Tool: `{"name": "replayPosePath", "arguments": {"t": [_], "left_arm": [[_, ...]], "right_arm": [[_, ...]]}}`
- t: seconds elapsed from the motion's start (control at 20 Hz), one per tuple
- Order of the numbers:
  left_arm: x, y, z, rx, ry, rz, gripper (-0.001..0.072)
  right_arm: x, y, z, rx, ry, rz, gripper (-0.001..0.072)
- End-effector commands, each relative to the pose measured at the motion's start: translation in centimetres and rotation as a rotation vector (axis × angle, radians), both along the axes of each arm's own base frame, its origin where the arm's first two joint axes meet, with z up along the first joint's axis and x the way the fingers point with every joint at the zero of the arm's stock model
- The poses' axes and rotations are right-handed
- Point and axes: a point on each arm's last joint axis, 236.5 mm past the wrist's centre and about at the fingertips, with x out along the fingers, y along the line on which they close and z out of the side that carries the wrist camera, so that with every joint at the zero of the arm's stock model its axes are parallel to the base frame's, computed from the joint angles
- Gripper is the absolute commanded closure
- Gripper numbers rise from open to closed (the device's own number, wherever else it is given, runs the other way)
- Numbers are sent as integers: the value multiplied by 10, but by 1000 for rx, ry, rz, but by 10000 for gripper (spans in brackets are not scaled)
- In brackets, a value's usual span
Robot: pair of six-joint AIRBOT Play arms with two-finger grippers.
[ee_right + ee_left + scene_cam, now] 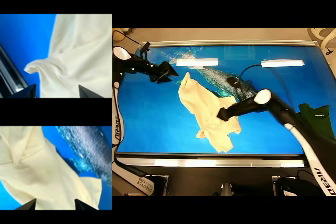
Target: Fold the shirts.
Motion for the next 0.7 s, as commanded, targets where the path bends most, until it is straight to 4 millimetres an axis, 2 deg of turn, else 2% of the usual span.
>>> {"name": "replayPosePath", "arguments": {"t": [0.0, 0.05, 0.1, 0.15, 0.2, 0.3, 0.35, 0.45, 0.55, 0.65], "left_arm": [[-67, 9, 8, 101, 87, -138, 135], [-85, 3, 2, 99, 109, -156, 135], [-107, -5, -12, 93, 144, -165, 135], [-131, -15, -31, 87, 179, -175, 134], [-159, -27, -54, 81, 217, -180, 134], [-210, -57, -90, 27, 268, -182, 133], [-228, -70, -103, -3, 279, -173, 134], [-252, -92, -124, -65, 306, -147, 134], [-267, -112, -136, -101, 325, -174, 134], [-258, -124, -143, -86, 272, -169, 135]], "right_arm": [[6, -127, -8, -249, 19, -38, 164], [8, -158, -18, -313, 44, -68, 164], [7, -176, -27, -349, 72, -80, 163], [5, -181, -36, -352, 95, -64, 155], [1, -178, -43, -348, 126, -36, 150], [-14, -160, -57, -310, 206, 41, 140], [-19, -153, -64, -305, 232, 72, 139], [-26, -141, -77, -313, 264, 118, 139], [-35, -127, -86, -326, 285, 172, 81], [-42, -113, -95, -334, 296, 216, 51]]}}
